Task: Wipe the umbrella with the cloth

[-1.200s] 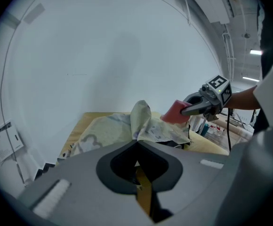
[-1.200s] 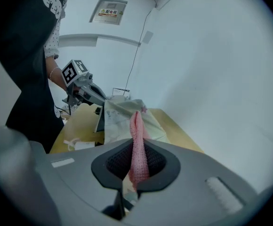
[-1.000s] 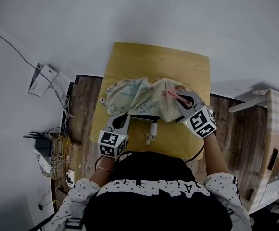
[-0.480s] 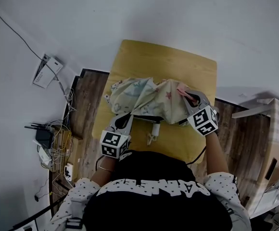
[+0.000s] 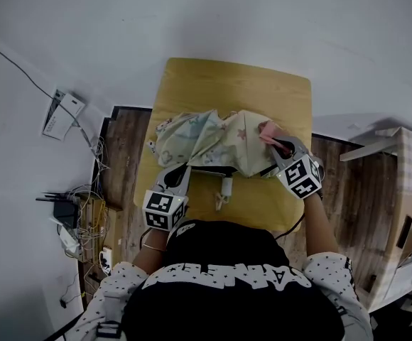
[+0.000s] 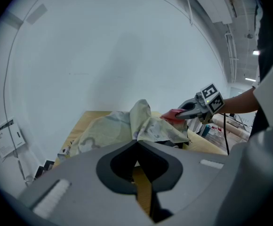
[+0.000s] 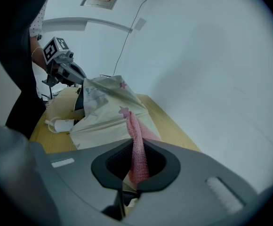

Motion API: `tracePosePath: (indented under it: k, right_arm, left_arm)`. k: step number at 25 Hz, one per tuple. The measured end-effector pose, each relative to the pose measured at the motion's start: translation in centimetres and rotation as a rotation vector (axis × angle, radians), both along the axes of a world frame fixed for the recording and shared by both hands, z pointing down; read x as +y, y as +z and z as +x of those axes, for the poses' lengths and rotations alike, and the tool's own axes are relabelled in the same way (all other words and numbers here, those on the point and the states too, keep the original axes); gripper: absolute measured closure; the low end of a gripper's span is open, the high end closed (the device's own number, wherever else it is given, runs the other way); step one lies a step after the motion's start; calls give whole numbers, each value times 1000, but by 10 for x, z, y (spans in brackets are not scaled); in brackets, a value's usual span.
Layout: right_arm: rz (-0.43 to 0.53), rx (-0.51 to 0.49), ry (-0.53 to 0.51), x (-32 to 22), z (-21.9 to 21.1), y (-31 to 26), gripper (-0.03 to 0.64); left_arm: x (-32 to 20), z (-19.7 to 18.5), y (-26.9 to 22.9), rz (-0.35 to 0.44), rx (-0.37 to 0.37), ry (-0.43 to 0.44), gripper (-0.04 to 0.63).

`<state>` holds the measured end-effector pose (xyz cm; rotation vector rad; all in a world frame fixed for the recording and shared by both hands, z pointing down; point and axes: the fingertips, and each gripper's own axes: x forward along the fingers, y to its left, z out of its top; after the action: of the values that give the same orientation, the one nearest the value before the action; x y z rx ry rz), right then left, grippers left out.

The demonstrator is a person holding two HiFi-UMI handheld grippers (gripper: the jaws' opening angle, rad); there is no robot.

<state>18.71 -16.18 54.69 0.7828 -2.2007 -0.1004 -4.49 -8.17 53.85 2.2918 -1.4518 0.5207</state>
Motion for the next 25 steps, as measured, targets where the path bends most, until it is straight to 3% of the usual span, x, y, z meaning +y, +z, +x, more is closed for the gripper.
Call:
tracePosePath:
  k: [19,25]
  right_arm:
    - [-105,12,15,49,-1,30,582]
    - [-159,12,-24,67,-8,41,583]
  left_arm:
    - [-7,-1,1,-6,9,44,597]
    - [-10,-2,1,-3,4,52,597]
